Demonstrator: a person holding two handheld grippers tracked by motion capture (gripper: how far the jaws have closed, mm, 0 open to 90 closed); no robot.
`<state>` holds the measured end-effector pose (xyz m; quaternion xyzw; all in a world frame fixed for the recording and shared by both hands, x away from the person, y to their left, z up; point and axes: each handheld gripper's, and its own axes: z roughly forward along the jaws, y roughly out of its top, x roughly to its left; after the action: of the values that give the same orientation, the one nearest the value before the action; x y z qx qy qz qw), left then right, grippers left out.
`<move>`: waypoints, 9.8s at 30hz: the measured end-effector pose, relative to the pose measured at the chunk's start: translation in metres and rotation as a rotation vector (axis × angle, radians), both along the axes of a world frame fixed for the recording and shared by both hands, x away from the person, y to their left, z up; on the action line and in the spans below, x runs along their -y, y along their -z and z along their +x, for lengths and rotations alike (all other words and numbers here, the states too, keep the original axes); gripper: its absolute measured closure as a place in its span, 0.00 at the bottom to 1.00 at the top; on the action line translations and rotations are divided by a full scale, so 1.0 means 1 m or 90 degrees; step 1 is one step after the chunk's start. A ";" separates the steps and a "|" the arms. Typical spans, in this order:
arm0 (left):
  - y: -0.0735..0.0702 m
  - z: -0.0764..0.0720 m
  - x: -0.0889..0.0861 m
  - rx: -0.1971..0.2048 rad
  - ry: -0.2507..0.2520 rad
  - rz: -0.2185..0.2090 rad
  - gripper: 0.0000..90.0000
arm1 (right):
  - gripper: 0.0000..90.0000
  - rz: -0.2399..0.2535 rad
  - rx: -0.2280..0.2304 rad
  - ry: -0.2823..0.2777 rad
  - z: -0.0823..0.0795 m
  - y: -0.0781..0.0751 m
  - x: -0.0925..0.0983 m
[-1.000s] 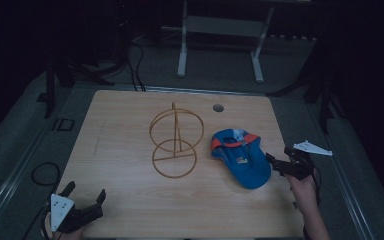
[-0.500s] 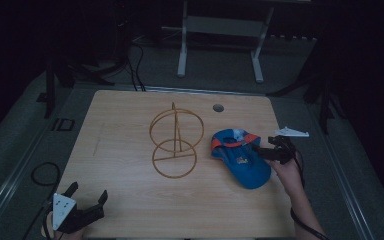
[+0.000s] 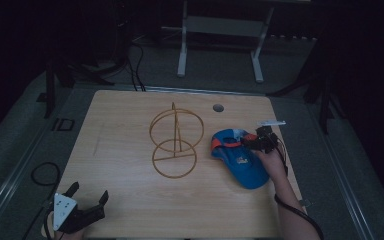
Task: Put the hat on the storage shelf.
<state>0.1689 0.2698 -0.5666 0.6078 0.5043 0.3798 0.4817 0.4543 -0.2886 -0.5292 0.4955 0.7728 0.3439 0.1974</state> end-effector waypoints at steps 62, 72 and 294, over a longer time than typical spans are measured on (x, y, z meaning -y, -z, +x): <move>-0.018 0.004 0.053 -0.033 0.084 0.015 0.01 | 0.85 -0.055 0.168 -0.095 -0.055 -0.086 -0.028; -0.043 0.007 0.085 -0.036 0.131 -0.009 0.01 | 0.85 -0.041 0.220 -0.106 -0.086 -0.114 -0.021; -0.193 0.087 0.249 0.134 0.720 0.047 0.70 | 1.00 0.103 0.330 -0.311 -0.252 -0.165 -0.036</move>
<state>0.2559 0.0205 -0.3734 0.7582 0.0367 0.1387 0.6360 0.2024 -0.2525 -0.3644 0.2066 0.7628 0.5553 0.2590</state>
